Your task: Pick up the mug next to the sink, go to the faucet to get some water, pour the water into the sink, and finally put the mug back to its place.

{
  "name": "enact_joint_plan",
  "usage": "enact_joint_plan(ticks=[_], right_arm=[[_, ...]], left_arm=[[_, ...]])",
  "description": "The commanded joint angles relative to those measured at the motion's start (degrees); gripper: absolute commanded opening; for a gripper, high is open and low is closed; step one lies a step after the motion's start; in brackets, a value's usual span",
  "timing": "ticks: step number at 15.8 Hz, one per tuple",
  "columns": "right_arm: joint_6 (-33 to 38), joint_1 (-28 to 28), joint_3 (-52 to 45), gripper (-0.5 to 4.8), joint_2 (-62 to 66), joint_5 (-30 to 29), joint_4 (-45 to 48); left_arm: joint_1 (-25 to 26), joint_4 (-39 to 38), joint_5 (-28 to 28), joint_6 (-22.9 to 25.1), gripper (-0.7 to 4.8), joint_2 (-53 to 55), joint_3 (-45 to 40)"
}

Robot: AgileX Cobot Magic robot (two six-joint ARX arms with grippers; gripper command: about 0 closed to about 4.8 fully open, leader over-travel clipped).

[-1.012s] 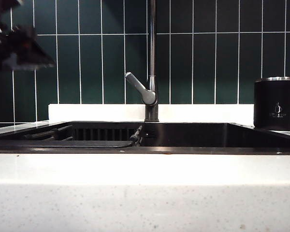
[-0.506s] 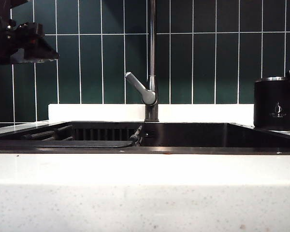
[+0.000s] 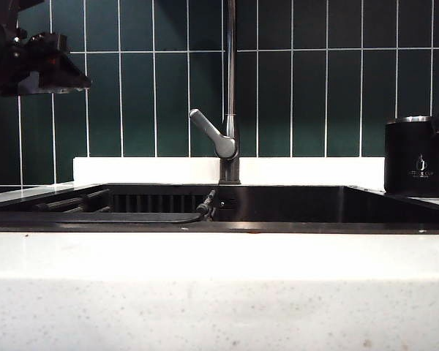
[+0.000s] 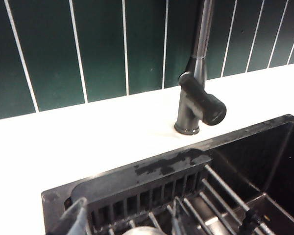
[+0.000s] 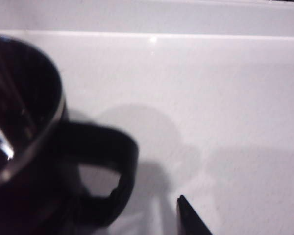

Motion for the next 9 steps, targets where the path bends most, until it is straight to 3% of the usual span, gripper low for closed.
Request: enact_joint_plan(ticks=[1, 9], right_arm=[[-0.20, -0.04, 0.33, 2.70, 0.70, 0.66, 5.25], [-0.17, -2.43, 0.61, 2.61, 6.19, -1.75, 12.76]], left_arm=[[-0.07, 0.52, 0.28, 0.09, 2.19, 0.31, 0.35], [-0.11, 0.44, 0.90, 0.04, 2.19, 3.41, 1.75]])
